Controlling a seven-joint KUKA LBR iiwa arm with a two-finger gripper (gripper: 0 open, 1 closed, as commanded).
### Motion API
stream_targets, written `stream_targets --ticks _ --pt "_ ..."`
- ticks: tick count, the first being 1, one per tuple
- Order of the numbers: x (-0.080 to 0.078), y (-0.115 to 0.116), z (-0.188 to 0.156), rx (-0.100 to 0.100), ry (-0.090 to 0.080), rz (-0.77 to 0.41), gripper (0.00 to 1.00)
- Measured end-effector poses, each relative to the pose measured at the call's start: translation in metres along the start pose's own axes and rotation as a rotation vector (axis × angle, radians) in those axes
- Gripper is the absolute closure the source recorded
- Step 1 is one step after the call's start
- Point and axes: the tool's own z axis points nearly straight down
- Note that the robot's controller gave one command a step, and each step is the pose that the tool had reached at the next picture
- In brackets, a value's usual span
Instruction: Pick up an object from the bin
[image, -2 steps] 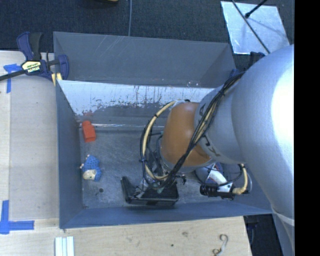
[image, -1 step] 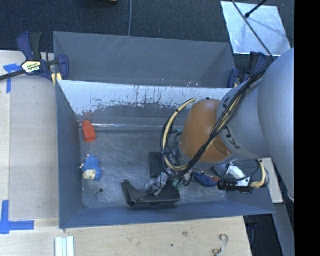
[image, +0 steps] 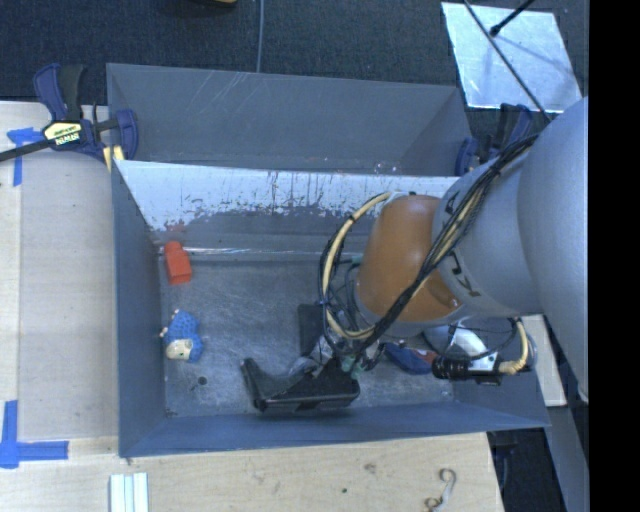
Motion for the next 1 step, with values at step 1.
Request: stream_targets --ticks 1 --pt "-0.0048 0.0008 -0.1569 0.002 -0.015 0.019 1.00"
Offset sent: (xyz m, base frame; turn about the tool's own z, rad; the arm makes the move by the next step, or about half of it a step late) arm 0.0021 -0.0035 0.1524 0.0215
